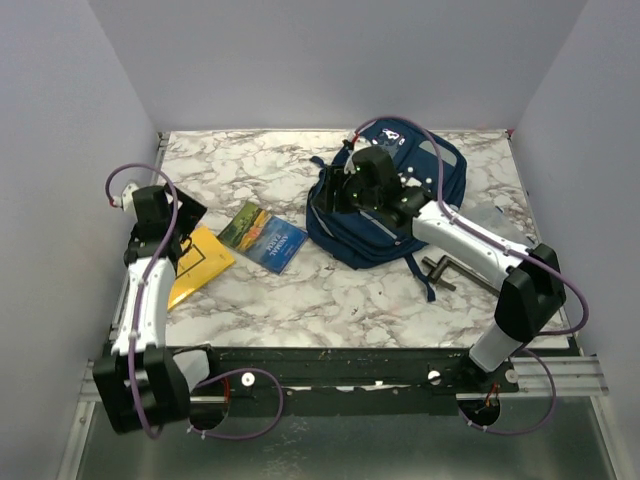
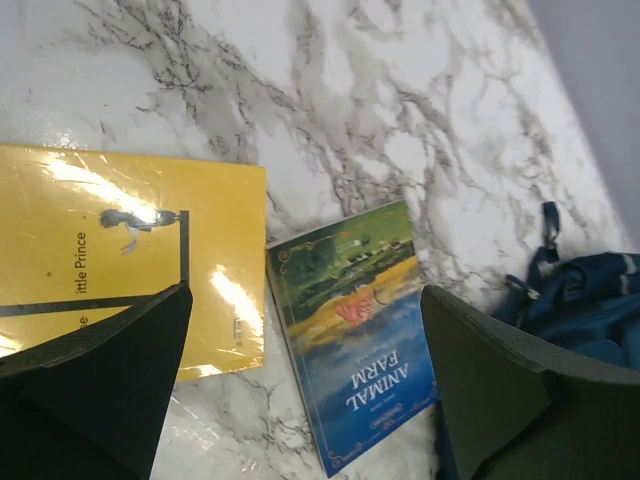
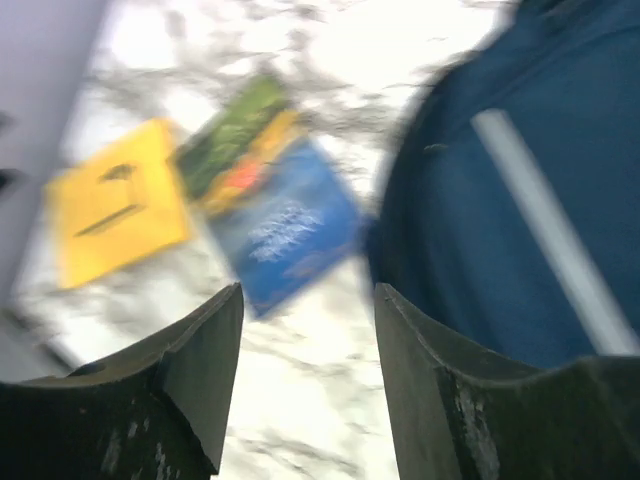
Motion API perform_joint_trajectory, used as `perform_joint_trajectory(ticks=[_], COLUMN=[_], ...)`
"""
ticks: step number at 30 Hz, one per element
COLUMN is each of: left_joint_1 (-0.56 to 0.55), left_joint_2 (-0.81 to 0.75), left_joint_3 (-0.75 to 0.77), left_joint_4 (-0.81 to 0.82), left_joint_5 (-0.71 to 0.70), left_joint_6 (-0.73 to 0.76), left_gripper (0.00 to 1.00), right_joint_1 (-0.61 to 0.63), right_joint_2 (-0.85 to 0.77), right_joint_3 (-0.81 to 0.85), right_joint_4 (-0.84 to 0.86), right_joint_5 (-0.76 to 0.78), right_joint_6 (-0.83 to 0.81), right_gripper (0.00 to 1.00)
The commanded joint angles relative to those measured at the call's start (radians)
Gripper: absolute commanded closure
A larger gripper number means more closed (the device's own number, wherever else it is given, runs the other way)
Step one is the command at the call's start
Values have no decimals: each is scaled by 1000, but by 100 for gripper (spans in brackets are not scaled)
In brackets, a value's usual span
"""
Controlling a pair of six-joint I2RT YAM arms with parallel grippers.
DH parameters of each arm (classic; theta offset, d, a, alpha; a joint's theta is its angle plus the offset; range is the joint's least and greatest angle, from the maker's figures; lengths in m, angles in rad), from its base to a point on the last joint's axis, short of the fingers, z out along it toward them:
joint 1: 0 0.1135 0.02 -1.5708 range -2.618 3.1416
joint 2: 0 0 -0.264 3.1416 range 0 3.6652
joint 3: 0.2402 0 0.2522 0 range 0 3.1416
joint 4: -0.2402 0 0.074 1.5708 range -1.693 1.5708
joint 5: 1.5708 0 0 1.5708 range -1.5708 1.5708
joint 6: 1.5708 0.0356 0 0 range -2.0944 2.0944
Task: Pack the student bag
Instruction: Place the book in the student bag, then pick up the book from the center of the board.
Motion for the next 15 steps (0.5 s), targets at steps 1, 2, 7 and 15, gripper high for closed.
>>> perform_joint_trajectory(ticks=[1, 2, 7, 15], left_joint_1=[73, 92, 123, 179], left_joint_2=[272, 344, 632, 884], left_joint_3=[203, 263, 544, 715], left_joint_4=[-43, -66, -270, -340], left_joint_5=[21, 63, 34, 224], left_joint_6=[91, 139, 280, 263], left_gripper=[2, 2, 2, 2], right_joint_1=[69, 94, 237, 345], right_joint_2=[34, 64, 247, 445], right_joint_3=[-227, -248, -218, -68], right_joint_4=[515, 607, 752, 693], right_joint_5=[-345, -360, -296, -239], right_joint_6=[423, 486, 708, 799], right_gripper=[42, 42, 45, 48])
